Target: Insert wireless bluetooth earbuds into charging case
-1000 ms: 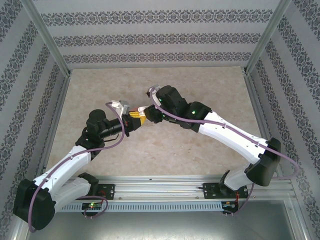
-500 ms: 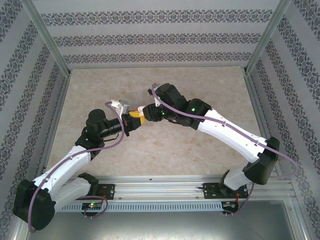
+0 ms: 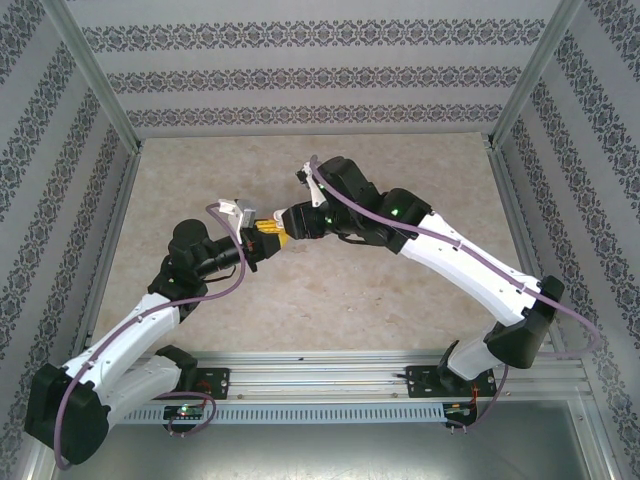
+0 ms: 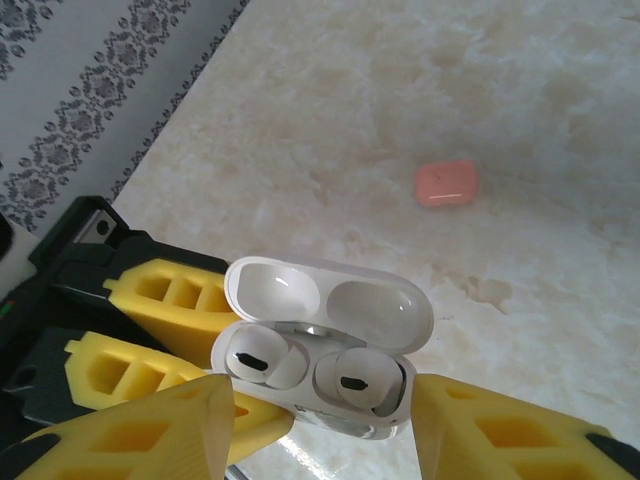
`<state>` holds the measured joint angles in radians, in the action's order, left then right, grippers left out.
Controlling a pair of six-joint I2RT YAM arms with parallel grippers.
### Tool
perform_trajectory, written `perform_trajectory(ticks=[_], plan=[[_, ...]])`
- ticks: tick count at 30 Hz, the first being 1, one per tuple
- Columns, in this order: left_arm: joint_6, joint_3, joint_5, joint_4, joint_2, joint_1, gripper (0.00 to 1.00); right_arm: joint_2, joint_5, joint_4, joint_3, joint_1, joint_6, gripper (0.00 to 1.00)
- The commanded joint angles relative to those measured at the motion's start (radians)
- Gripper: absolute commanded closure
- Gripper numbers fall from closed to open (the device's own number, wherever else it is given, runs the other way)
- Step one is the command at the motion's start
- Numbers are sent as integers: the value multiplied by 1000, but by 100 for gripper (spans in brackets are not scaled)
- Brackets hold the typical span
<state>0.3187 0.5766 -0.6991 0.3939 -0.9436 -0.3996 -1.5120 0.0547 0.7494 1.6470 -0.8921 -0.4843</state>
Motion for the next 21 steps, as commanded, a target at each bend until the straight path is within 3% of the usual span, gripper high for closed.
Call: perform_trajectory(ticks=[1, 7, 13, 16, 21], plan=[[-13, 9, -7, 59, 20, -5, 100, 20, 30, 34, 32, 12, 0, 49], [-33, 14, -60, 43, 17, -6, 100, 44, 111, 30, 33, 68, -11, 50], [-47, -10, -156, 93, 12, -6, 100, 86, 366, -37, -48, 242, -68, 57], [-52, -20, -205, 143, 9, -6, 100, 69, 556, -88, -100, 323, -117, 59], [-60, -2, -268, 180, -16, -5, 100, 17, 771, -190, -176, 371, -188, 65]])
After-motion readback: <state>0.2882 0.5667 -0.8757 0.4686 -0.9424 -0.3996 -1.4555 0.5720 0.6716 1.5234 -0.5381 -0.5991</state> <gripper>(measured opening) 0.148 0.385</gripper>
